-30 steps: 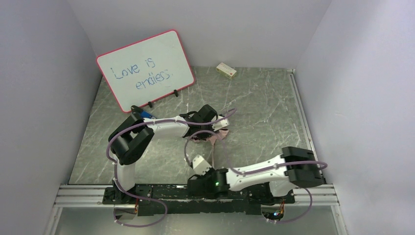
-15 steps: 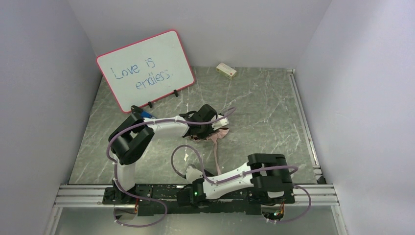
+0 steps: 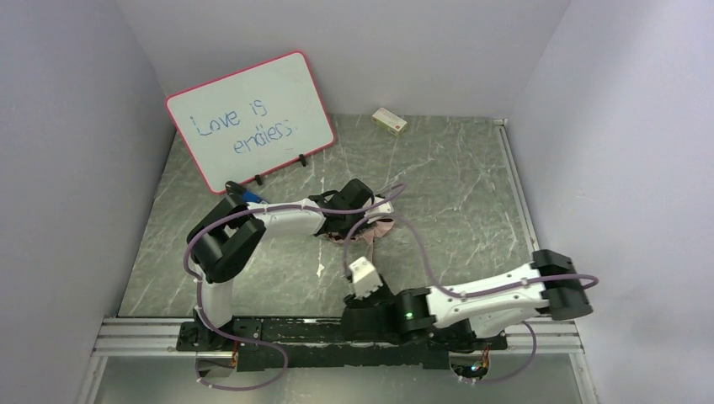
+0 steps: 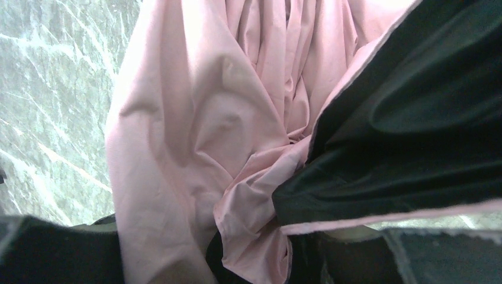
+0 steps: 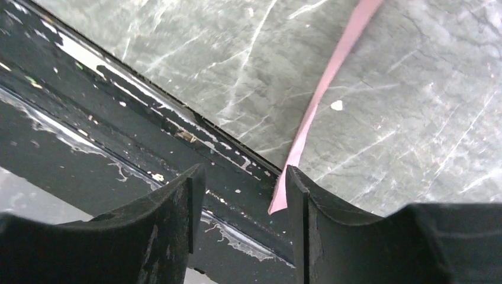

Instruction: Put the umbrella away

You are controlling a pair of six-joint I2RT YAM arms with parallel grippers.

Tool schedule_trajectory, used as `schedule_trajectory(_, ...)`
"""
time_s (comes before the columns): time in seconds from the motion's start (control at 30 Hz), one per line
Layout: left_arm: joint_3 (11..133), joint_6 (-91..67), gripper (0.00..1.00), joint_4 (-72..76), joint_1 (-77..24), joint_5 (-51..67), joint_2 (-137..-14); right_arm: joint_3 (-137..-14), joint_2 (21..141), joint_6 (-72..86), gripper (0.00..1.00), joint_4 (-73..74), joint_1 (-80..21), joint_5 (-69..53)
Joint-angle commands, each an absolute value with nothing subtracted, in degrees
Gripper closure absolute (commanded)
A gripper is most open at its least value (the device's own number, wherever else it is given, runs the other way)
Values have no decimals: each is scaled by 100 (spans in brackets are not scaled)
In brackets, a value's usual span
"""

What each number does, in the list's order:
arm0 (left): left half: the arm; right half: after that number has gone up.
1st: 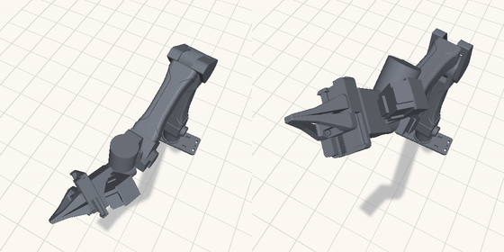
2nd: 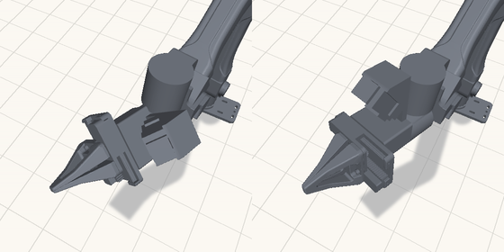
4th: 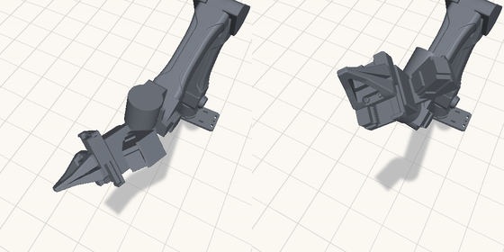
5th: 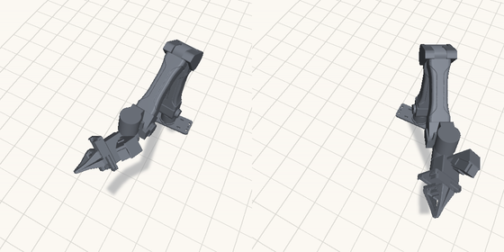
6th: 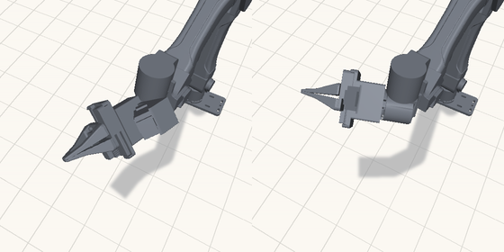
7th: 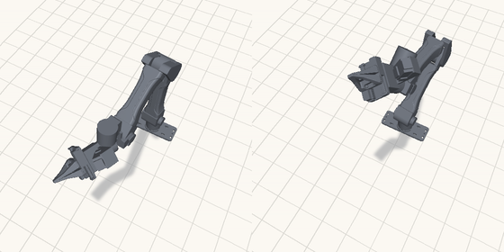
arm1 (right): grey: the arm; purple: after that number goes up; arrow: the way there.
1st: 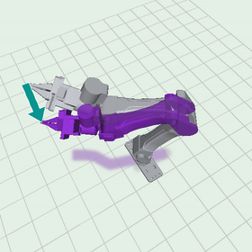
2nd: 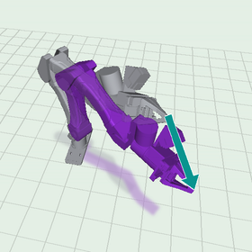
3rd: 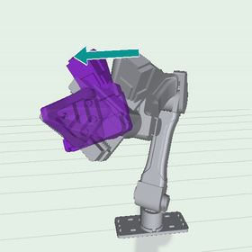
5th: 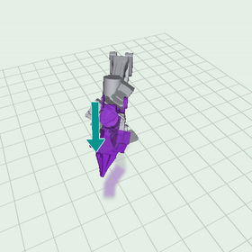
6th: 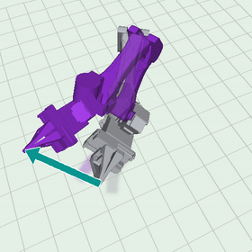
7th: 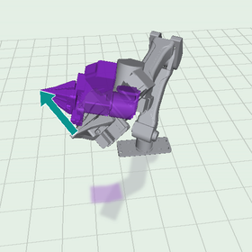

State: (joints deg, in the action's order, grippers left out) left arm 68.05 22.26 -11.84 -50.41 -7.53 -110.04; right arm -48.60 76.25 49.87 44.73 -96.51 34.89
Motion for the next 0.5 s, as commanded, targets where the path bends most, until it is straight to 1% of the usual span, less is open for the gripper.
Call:
schedule_trajectory(0.0, 6538, 2223, 95, -1759, -4877, -1055, -11481, -4184, 6566, 6310, 45, 4194, -10219, 4126)
schedule_trajectory(0.1, 6547, 2211, 95, -1762, -4878, -1006, -11455, -3727, 5850, 6305, 46, 3783, -9512, 4063)
schedule_trajectory(0.23, 6520, 2178, 95, -1702, -4878, -933, -11393, -3250, 5208, 5529, 46, 3072, -7995, 3560)
schedule_trajectory(0.33, 6513, 2153, 95, -1679, -4878, -896, -11379, -2948, 5009, 4982, 47, 2326, -6663, 2877)
schedule_trajectory(0.47, 6480, 2195, 95, -1628, -4873, -830, -11364, -2696, 5272, 4433, 47, 1496, -5172, 1817)
